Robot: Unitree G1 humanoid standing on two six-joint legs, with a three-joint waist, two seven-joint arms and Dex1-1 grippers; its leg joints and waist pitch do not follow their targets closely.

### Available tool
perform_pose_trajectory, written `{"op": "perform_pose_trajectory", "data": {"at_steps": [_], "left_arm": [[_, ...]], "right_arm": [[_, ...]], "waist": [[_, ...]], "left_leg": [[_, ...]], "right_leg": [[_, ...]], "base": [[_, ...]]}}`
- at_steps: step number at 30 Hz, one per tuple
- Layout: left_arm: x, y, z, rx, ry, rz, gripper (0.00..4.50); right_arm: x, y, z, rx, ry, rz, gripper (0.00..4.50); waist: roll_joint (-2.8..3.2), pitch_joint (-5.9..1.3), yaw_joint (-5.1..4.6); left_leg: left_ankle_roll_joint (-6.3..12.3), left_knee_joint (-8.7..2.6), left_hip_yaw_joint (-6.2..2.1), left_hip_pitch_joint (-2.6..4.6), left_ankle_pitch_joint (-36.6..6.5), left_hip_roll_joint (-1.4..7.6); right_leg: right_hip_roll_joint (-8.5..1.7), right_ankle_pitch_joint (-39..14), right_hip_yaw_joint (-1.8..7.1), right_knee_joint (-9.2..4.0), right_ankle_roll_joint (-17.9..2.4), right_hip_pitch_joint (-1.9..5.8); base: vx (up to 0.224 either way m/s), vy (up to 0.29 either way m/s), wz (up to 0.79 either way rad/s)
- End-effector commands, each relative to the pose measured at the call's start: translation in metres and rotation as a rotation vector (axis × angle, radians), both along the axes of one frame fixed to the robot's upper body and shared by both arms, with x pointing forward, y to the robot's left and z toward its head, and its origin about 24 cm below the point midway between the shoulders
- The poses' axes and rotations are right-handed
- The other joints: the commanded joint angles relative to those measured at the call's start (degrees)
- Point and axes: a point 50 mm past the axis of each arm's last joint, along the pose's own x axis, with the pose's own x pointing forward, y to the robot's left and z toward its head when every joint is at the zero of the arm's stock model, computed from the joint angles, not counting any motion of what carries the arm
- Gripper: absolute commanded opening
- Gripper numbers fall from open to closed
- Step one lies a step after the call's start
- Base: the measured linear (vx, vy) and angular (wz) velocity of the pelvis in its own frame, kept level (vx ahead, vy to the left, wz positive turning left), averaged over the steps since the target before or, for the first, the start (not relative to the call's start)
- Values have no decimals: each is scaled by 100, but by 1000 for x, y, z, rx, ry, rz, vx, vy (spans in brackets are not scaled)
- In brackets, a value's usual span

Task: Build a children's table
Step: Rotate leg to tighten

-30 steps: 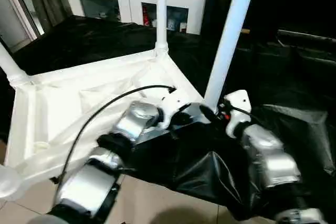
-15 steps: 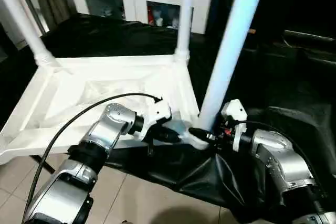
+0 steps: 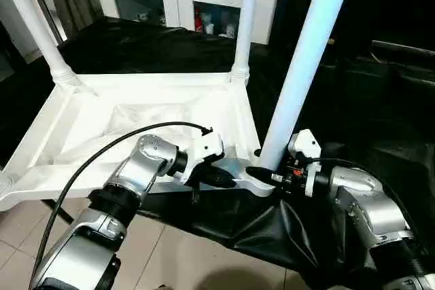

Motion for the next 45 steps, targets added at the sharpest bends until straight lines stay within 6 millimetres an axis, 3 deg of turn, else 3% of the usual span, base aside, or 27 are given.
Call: {"op": "perform_pose_trajectory", "data": {"at_steps": [1, 4, 9, 11, 12, 13, 15, 16, 17, 20, 25, 26, 27, 28, 30, 33, 35, 40, 43, 44, 45], "left_arm": [[-1, -1, 1, -24, 7, -2, 0], [3, -4, -1, -14, -9, 63, 0], [26, -17, -5, 32, -109, 340, 0], [33, -25, -4, 37, -136, 439, 0], [33, -25, -4, 37, -136, 439, 0], [37, -34, -3, 39, -155, 502, 0], [39, -39, -2, 38, -166, 528, 0], [41, -46, -1, 34, -174, 555, 0], [41, -47, 0, 32, -176, 563, 0], [41, -60, 1, 24, -185, 562, 0], [40, -66, 2, 8, -199, 505, 0], [39, -63, 2, 1, -189, 472, 0], [39, -62, 3, -1, -190, 456, 0], [38, -60, 2, -1, -186, 437, 0], [36, -56, 2, -8, -179, 397, 0], [34, -51, 1, -12, -167, 366, 0], [30, -42, 2, -24, -148, 279, 0], [15, -31, 4, -80, -106, 81, 0], [9, -25, 4, -96, -62, 26, 0], [6, -22, 4, -93, -52, 9, 0], [4, -19, 4, -86, -45, -3, 0]], "right_arm": [[-3, -3, -3, -16, 26, 14, 198], [0, -1, -7, -2, 35, -53, 196], [14, 4, -27, -43, 38, -417, 196], [18, 8, -33, -32, 63, -589, 196], [18, 8, -33, -32, 63, -589, 196], [22, 13, -38, -36, 87, -734, 195], [23, 15, -39, -56, 83, -794, 195], [26, 20, -40, -66, 75, -854, 195], [26, 22, -39, -66, 73, -864, 195], [32, 39, -35, -44, 48, -897, 195], [34, 49, -25, 0, -1, -768, 195], [34, 47, -18, 54, -24, -721, 265], [35, 45, -15, 72, -28, -711, 265], [35, 43, -12, 86, -34, -682, 265], [34, 38, -8, 100, -38, -629, 284], [33, 33, -6, 95, -32, -568, 307], [21, 23, -5, 22, -12, -376, 307], [8, 10, -3, -26, 0, -188, 307], [6, 8, -2, -25, 5, -147, 307], [5, 7, -1, -24, 11, -124, 307], [3, 6, 0, -25, 24, -97, 307]], "waist": [[-55, -372, -20], [-56, -368, -19], [-98, -352, -35], [-76, -339, -50], [-81, -346, -38], [-90, -353, -39], [-74, -345, -42], [-42, -357, -41], [-54, -359, -47], [-58, -355, -52], [-88, -358, -42], [-92, -360, -38], [-93, -359, -34], [-54, -361, -31], [-77, -359, -83], [-79, -373, -118], [-83, -366, -120], [-81, -372, -136], [-45, -366, -135], [-48, -363, -135], [-89, -358, -139]], "left_leg": [[400, -390, -7, -3, -841, 148], [387, -392, -9, -4, -837, 147], [170, -398, -2, 28, -939, 111], [135, -413, -11, 9, -952, 102], [106, -412, -18, 45, -1034, 109], [121, -414, -18, 32, -1015, 100], [89, -421, -20, 47, -1078, 102], [85, -425, -31, 31, -1052, 98], [79, -416, -12, 59, -1076, 99], [108, -429, -22, 27, -1115, 85], [243, -424, -19, 8, -1025, 92], [277, -419, -12, 15, -1016, 96], [300, -418, -10, 17, -1024, 96], [336, -416, -15, -1, -1013, 95], [379, -433, -39, -77, -974, 84], [407, -407, -32, -47, -886, 87], [499, -401, -29, -49, -801, 104], [589, -390, -22, -54, -813, 128], [528, -402, -22, -24, -918, 151], [498, -404, -16, -14, -957, 155], [479, -415, -17, -19, -974, 169]], "right_leg": [[-392, -1178, 309, -380, -1214, 340], [-389, -1204, 307, -384, -1202, 339], [-388, -1886, 294, -476, -933, 301], [-384, -2051, 292, -493, -848, 289], [-396, -2124, 291, -511, -818, 279], [-397, -2112, 289, -514, -797, 298], [-391, -2149, 292, -521, -769, 262], [-394, -2087, 291, -512, -766, 288], [-380, -1978, 304, -520, -779, 253], [-382, -1938, 293, -510, -785, 291], [-390, -1713, 302, -491, -790, 313], [-393, -1663, 304, -490, -821, 308], [-393, -1652, 305, -490, -834, 312], [-393, -1599, 302, -476, -861, 329], [-387, -1605, 276, -479, -797, 388], [-390, -1559, 284, -476, -887, 373], [-377, -1373, 286, -454, -998, 393], [-392, -1201, 298, -425, -1140, 371], [-406, -1282, 303, -424, -1238, 348], [-399, -1309, 306, -426, -1262, 333], [-399, -1272, 309, -415, -1287, 343]], "base": [[0, 0, 0], [0, 0, 0], [0, 0, 0], [0, 0, 0], [0, 0, 0], [0, 0, 0], [0, 0, 0], [0, 0, 0], [0, 0, 0], [0, 0, 0], [0, 0, 0], [0, 0, 0], [0, 0, 0], [0, 0, 0], [0, 0, 0], [0, 0, 0], [0, 0, 0], [0, 0, 0], [0, 0, 0], [0, 0, 0], [0, 0, 0]]}}
